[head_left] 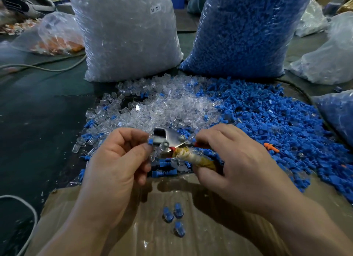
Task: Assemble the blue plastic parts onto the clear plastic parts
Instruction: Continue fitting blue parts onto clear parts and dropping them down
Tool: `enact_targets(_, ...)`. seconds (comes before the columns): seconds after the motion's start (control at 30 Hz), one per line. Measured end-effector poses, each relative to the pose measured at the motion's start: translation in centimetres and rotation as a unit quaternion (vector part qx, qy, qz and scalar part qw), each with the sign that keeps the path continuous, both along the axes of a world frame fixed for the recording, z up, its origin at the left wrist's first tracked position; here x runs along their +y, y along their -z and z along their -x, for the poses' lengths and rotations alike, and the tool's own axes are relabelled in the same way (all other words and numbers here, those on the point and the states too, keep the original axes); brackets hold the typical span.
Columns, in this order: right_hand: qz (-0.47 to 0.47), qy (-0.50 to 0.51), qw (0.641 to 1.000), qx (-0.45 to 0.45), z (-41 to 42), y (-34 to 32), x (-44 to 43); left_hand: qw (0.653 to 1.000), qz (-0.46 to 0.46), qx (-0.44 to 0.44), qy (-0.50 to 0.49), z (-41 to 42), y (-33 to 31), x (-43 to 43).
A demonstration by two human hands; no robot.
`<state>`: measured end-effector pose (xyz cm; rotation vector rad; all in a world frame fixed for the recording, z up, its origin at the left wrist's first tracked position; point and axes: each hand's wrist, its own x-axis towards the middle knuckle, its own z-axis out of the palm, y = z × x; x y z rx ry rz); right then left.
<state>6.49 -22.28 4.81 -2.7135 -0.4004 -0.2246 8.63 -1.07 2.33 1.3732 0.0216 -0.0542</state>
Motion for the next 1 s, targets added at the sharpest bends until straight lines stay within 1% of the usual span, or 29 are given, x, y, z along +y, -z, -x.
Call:
enact_targets(0.23,-0.001,-0.026,0.999,0.023,0.0,0.1,-0.3,0.998,-0.039,-0.053,0.019,0.2,-0.2,-0.1)
enact_targets(0.33,0.000,-0.034,0.999,0.027,0.0,0.0,-0.3,0.996,-0.034,-0.072,0.033,0.4,-0.2,0.0)
enact_targets(0.5,0.041,-0.037,0.998,0.018,-0.1,-0.1,-0.1,0.993,-0.071,-0.081,0.052,0.5,-0.2,0.2)
enact_targets(0.77,0.043,-0.019,0.998,0.033,-0.1,-0.3,0.0,0.993,-0.075,-0.074,0.049,0.7,-0.3,0.2)
enact_targets(0.83,0.040,-0.007,0.999,0.026,-0.1,-0.2,-0.3,0.992,-0.096,-0.079,0.031,0.4,0.0,0.2)
enact_targets(0.93,0.085,0.034,0.995,0.029,-0.7,0.2,-1.0,0.989,-0.138,-0.053,0.003,0.0,0.5,0.6)
enact_targets(1.0,0.129,0.074,0.988,0.040,-1.3,0.5,-1.1,0.987,-0.156,-0.027,0.013,0.1,0.7,0.3)
